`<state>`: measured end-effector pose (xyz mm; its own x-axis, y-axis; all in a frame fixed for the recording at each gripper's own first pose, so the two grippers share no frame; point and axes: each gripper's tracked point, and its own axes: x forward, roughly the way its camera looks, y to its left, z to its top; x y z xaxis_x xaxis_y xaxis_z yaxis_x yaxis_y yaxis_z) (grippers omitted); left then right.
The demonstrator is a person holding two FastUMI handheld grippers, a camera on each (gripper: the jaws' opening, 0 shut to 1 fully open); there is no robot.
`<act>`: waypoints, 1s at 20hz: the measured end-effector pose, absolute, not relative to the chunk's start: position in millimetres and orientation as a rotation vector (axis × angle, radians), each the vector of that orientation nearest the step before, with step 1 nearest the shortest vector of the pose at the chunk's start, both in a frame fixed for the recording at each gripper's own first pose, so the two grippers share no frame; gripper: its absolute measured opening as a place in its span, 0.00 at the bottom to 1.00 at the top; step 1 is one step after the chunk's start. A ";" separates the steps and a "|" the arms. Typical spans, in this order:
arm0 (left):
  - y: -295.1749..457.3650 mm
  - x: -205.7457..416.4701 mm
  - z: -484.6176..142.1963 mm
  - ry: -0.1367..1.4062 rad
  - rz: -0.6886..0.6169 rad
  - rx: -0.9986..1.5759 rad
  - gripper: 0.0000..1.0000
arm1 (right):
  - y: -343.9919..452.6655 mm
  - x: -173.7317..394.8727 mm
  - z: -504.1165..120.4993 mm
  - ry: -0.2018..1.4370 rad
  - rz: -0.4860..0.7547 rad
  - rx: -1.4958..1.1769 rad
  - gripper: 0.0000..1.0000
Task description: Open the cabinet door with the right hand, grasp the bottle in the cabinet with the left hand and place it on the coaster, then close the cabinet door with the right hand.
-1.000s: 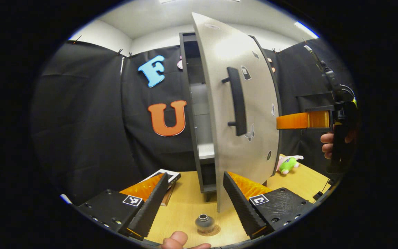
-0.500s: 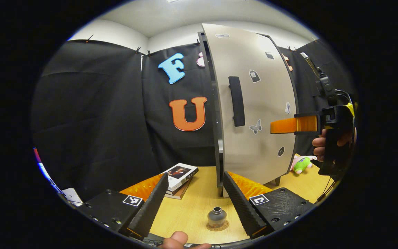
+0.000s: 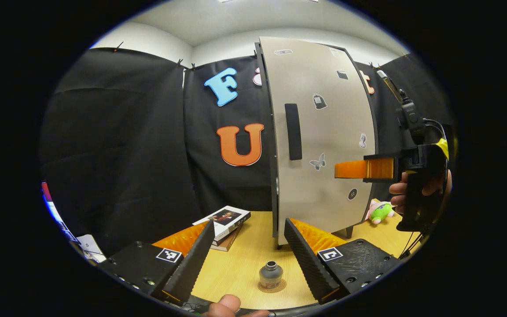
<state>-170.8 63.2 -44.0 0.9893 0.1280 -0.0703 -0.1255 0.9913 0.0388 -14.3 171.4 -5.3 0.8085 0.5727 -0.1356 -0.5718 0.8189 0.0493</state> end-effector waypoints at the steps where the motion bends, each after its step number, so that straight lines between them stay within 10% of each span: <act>1: 62.5 -170.0 -44.3 0.074 0.120 0.028 0.96 | 167.0 -15.5 -4.8 0.143 0.601 0.009 0.97; 20: 2.1 -119.8 -24.4 0.035 -0.090 0.027 0.96 | 38.2 -65.3 4.6 0.033 0.243 0.034 0.97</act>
<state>-119.8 2.1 -24.4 0.9954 -0.0890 -0.0365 0.0900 0.9956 0.0254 -65.3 38.2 4.6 0.9700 0.2413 -0.0283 -0.2402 0.9700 0.0379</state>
